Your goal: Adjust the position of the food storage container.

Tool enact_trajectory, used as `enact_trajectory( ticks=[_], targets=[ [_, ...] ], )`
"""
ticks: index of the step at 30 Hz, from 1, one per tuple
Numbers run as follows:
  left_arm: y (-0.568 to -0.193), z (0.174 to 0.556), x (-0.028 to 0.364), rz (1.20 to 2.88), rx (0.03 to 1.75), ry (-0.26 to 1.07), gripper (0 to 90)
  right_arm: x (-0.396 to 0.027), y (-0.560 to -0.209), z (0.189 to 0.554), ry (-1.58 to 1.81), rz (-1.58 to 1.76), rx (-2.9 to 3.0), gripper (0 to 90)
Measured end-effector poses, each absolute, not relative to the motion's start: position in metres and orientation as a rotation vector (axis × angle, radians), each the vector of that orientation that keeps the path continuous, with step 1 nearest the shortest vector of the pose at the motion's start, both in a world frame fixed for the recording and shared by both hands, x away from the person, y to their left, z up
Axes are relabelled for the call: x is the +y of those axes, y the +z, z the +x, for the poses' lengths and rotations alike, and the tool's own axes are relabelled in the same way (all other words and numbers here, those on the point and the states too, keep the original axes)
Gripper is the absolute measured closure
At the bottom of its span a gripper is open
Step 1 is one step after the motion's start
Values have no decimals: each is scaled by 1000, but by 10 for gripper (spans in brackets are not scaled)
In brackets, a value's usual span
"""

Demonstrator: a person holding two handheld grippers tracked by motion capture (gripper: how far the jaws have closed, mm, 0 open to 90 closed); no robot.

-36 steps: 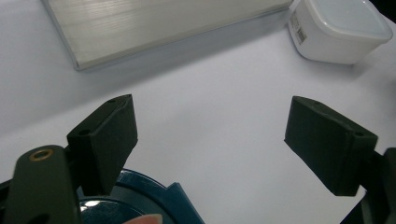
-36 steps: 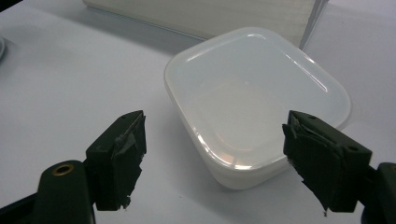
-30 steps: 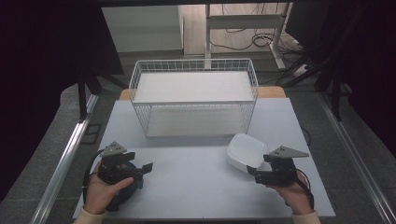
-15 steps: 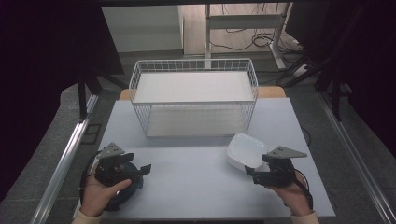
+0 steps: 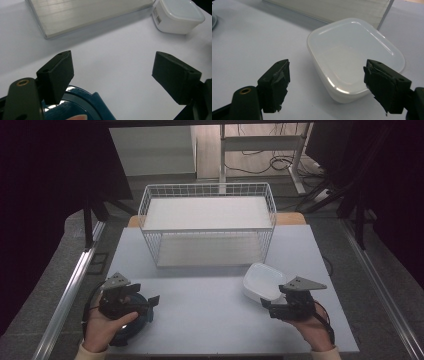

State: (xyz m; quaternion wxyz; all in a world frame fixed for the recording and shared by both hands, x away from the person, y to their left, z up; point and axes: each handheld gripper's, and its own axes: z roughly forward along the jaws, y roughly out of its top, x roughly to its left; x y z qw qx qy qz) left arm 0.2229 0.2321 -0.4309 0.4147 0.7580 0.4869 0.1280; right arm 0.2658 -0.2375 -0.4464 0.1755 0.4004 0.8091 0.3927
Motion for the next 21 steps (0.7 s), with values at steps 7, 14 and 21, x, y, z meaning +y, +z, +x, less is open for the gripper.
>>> enact_trajectory(
  ticks=[7,14,21],
  targets=[
    [-422,217,248,1877,1240,357,181,-239,-447,267,1089,1161,2283,203],
    [-421,207,261,1878,1272,379,182,-237,-449,267,1080,1141,2295,202],
    [-420,199,281,1857,1314,397,183,-235,-450,267,1074,1133,2303,201]
  ],
)
